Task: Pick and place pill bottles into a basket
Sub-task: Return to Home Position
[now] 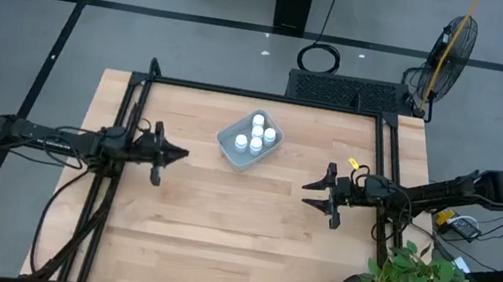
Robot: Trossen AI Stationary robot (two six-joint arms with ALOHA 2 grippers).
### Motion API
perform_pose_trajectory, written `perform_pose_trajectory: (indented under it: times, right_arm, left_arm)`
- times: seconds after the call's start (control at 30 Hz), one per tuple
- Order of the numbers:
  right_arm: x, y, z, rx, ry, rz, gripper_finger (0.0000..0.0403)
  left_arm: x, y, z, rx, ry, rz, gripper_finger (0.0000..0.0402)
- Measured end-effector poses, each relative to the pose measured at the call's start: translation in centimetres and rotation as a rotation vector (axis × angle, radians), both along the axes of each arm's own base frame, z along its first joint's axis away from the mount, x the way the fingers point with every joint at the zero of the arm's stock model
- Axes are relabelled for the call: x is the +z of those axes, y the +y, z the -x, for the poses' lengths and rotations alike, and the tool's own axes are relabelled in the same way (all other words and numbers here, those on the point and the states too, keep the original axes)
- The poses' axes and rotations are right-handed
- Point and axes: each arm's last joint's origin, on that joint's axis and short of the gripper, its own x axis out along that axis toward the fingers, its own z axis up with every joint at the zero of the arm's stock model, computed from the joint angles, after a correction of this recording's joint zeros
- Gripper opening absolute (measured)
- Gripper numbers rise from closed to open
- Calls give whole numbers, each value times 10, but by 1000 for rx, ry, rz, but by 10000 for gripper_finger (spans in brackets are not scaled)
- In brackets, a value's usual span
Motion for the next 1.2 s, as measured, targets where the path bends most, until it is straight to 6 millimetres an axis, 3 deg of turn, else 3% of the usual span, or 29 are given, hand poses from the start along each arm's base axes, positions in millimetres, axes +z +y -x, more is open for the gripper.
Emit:
perform_pose_trajectory:
  times: [0.17,1.2]
  right_arm:
    - [0,0,0,0,0,0,171]
    - [0,0,0,0,0,0,171]
  left_arm:
    - [1,2,0,64,-12,21,31]
    - [1,2,0,64,-10,18,31]
